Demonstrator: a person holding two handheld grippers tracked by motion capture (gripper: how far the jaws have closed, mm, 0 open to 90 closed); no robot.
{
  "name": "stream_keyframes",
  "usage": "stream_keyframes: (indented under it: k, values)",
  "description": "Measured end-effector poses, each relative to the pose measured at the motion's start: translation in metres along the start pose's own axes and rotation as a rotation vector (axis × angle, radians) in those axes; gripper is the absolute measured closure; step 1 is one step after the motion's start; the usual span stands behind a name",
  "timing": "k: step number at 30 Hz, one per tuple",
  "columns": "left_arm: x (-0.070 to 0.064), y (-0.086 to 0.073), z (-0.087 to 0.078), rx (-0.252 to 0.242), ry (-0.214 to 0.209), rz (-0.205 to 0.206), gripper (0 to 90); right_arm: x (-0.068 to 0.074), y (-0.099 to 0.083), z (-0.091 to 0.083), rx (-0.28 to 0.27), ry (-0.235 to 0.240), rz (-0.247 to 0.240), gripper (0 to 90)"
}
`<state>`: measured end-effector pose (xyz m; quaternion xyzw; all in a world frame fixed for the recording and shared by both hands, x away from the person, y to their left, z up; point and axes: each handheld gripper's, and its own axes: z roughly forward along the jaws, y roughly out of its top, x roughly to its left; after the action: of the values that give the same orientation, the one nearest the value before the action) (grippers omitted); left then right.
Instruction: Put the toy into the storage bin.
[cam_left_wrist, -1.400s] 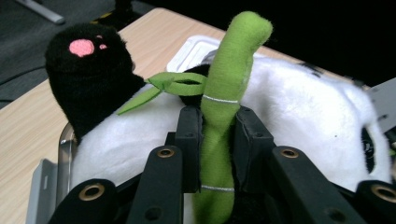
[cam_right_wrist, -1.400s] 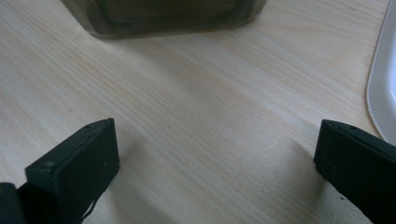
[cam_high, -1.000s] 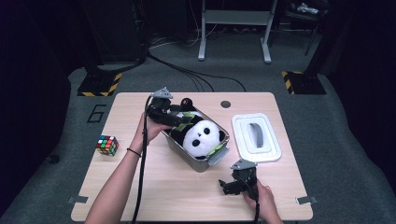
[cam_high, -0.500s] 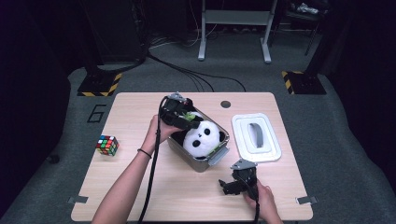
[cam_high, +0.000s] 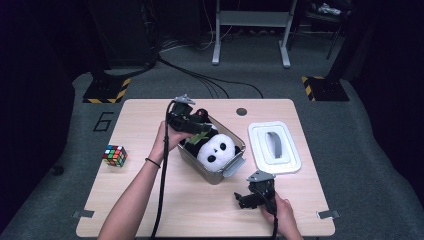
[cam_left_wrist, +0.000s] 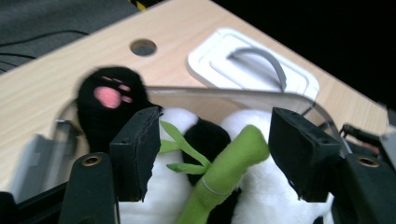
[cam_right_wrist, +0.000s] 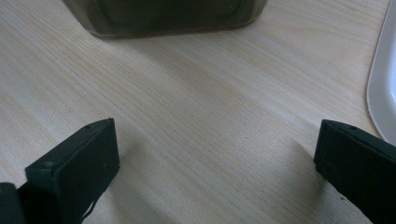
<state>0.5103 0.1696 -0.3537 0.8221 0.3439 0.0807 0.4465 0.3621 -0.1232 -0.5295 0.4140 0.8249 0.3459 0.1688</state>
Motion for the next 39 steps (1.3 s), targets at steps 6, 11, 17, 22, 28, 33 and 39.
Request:
stream_keyframes:
  k: [6,11,17,22,28,33,39]
  values:
    - [0.008,-0.001,0.004,0.058,0.102,0.011,58.4,0.0,0.0,0.0,0.0,0.0,0.0,0.0]
    - [0.007,-0.006,0.026,0.166,0.176,0.023,69.9,0.0,0.0,0.0,0.0,0.0,-0.001,0.0]
    - [0.003,-0.01,0.044,0.252,0.24,0.055,74.9,0.0,0.0,0.0,-0.001,0.0,-0.001,0.0]
    - [0.002,-0.012,0.053,0.295,0.265,0.071,75.9,-0.001,0.0,0.0,0.004,0.006,-0.012,0.0]
    - [0.007,-0.012,0.039,0.25,0.269,0.035,53.9,-0.001,0.0,0.0,0.004,0.007,-0.013,0.0]
    - [0.005,-0.011,0.019,0.151,0.22,-0.004,27.9,-0.001,0.0,0.0,0.004,0.004,-0.016,0.0]
    - [-0.017,-0.009,0.019,0.162,0.081,0.034,14.5,0.0,0.0,0.0,0.0,0.0,-0.001,0.0]
